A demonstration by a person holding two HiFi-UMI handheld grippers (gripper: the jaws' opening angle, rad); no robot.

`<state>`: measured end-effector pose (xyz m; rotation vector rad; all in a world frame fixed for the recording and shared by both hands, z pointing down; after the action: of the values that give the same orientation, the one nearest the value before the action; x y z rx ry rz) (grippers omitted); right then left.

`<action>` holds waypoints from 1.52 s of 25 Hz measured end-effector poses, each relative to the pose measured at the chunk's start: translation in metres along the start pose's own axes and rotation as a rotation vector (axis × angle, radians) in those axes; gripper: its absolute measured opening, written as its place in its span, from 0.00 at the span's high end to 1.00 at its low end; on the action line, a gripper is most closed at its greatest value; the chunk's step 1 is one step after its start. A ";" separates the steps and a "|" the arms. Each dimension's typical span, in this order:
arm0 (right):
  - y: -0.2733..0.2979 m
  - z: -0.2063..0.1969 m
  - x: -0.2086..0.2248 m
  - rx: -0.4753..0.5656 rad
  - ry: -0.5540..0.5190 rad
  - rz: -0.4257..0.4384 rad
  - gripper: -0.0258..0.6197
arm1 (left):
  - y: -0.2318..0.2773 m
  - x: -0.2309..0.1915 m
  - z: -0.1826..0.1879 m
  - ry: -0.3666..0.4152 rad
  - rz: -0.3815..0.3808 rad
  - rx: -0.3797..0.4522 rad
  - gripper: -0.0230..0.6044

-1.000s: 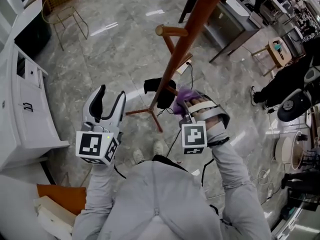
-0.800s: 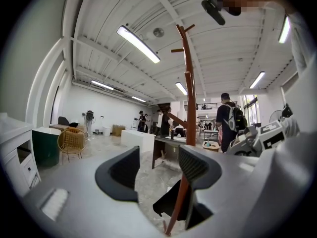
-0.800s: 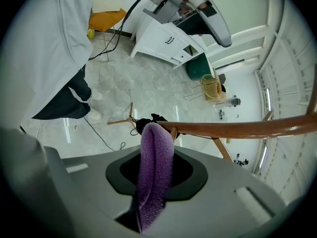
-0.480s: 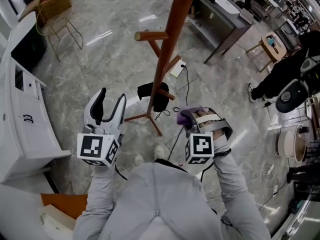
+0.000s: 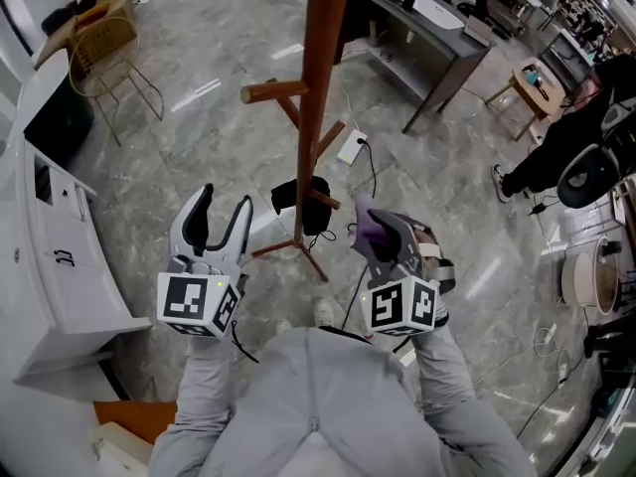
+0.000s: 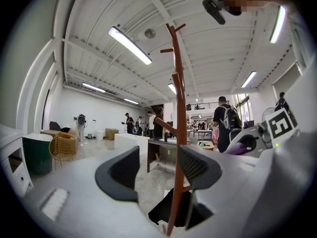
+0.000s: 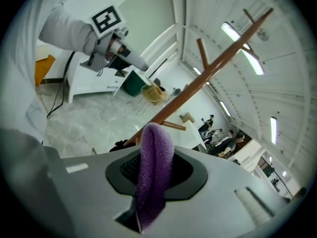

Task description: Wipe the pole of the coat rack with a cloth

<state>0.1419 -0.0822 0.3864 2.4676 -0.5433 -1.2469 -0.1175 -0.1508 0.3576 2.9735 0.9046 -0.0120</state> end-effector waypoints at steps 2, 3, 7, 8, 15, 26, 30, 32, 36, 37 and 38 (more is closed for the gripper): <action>-0.004 0.003 0.010 0.060 0.090 -0.072 0.85 | 0.001 0.001 0.002 0.008 -0.004 0.002 0.54; -0.006 0.004 0.015 0.090 0.132 -0.104 0.85 | 0.001 0.001 0.003 0.011 -0.006 0.004 0.54; -0.015 0.009 0.029 0.199 0.282 -0.194 0.85 | 0.001 0.002 0.010 0.024 -0.010 0.013 0.54; -0.017 0.010 0.032 0.219 0.315 -0.207 0.85 | 0.000 0.003 0.012 0.029 -0.010 0.016 0.54; -0.031 0.012 0.060 0.315 0.466 -0.311 0.85 | -0.001 0.002 0.021 0.052 -0.001 0.031 0.54; -0.033 -0.017 0.073 0.387 0.681 -0.403 0.85 | -0.002 0.000 0.025 0.061 0.007 0.043 0.54; -0.033 -0.022 0.074 0.381 0.707 -0.409 0.86 | -0.002 0.001 0.026 0.058 0.005 0.045 0.54; -0.034 -0.022 0.073 0.377 0.699 -0.416 0.85 | -0.002 0.003 0.026 0.056 0.001 0.045 0.54; -0.034 -0.023 0.072 0.377 0.707 -0.417 0.86 | -0.001 0.004 0.023 0.055 -0.004 0.039 0.54; -0.034 -0.024 0.072 0.375 0.707 -0.417 0.86 | -0.001 0.004 0.023 0.055 -0.004 0.038 0.54; -0.033 -0.025 0.072 0.373 0.707 -0.416 0.86 | -0.001 0.004 0.022 0.055 -0.004 0.038 0.54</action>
<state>0.2073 -0.0840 0.3357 3.1927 -0.0675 -0.3088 -0.1148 -0.1489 0.3354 3.0212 0.9257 0.0530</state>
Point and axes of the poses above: the fingertips, and each gripper's own axes: y forward along the fingers, x to its right, z out of its top, the point moved 8 cm from there along -y, backward along the fingers
